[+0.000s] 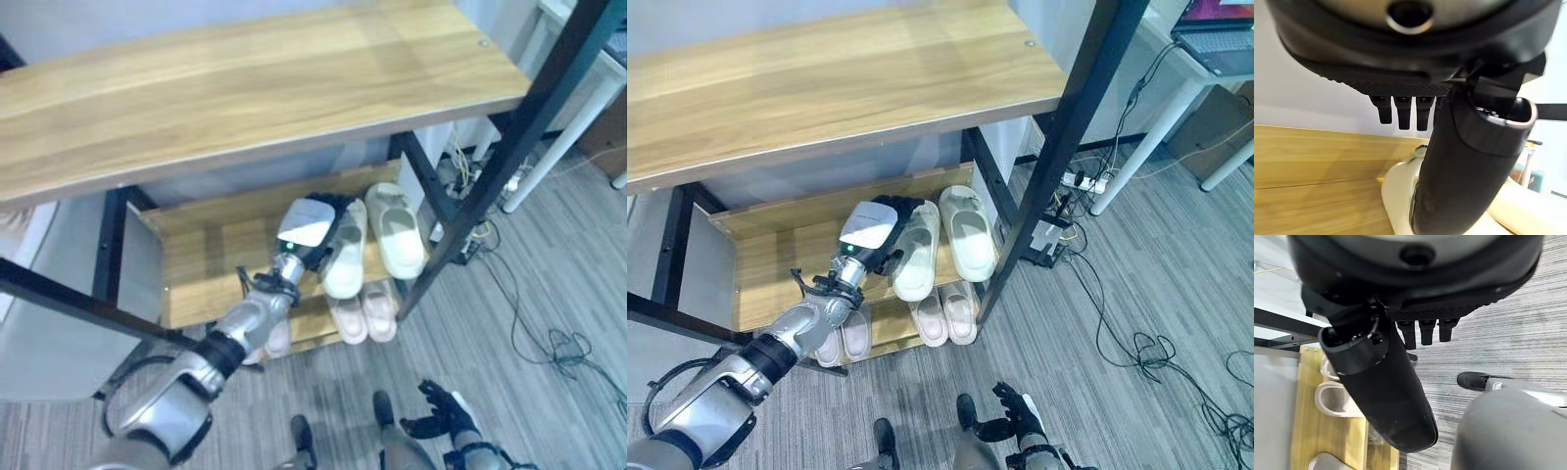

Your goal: Arrange the slippers neatly on the shoe rack.

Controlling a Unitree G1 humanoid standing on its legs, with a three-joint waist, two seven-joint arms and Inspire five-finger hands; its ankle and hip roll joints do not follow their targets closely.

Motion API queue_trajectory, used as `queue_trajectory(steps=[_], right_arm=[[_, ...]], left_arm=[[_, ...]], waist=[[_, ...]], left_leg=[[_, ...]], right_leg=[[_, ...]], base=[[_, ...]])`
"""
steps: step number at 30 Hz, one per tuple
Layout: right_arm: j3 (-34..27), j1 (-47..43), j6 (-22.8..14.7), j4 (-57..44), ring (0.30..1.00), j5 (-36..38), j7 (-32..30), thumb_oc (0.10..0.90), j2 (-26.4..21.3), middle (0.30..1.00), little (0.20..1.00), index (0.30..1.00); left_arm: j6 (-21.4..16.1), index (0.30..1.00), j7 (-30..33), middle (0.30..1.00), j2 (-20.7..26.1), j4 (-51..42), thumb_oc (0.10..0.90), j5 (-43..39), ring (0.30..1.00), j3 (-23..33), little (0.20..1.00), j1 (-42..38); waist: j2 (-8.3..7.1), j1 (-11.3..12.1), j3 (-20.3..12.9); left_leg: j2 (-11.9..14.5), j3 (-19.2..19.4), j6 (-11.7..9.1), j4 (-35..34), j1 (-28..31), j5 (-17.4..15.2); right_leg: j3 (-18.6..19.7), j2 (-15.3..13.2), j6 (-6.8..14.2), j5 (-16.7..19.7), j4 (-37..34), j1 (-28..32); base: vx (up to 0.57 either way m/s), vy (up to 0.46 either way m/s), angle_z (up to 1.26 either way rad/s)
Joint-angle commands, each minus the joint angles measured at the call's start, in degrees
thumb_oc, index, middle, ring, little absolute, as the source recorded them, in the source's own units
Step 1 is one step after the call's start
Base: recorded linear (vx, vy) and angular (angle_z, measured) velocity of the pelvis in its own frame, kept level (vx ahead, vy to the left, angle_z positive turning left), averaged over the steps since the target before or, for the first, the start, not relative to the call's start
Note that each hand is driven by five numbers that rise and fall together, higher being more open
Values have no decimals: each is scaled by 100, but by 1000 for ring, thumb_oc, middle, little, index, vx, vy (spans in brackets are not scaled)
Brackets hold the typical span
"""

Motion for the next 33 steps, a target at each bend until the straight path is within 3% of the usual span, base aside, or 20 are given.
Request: queue_trajectory(steps=[1,4,15,33], right_arm=[[-161,165,-109,110,900,135,38,800,-89,900,900,900],[-155,200,-89,144,900,136,43,800,-59,900,900,900],[-255,312,98,344,900,13,141,800,102,900,900,900],[-248,353,163,374,900,-37,130,800,136,900,900,900]], left_arm=[[-207,900,248,900,62,136,800,-250,900,466,900,-620],[-263,900,228,900,92,83,800,-460,900,574,900,-481],[-834,900,-352,900,-274,-364,800,-2751,900,1384,900,1026],[-877,900,-874,900,-603,-464,800,-3283,900,1157,900,1596]], waist=[[93,118,-504],[74,128,-561],[33,229,-790],[50,214,-828]], left_leg=[[-132,-361,-108,-6,186,-662],[-132,-376,-109,-6,244,-663],[-113,-395,-95,-6,497,-672],[-94,-411,-77,-6,616,-698]], right_leg=[[-417,225,186,-930,180,273],[-437,238,177,-939,168,346],[-508,258,149,-908,75,651],[-490,287,120,-919,80,747]], base=[[0,0,0],[13,-21,6],[16,-7,3],[1,0,0]])
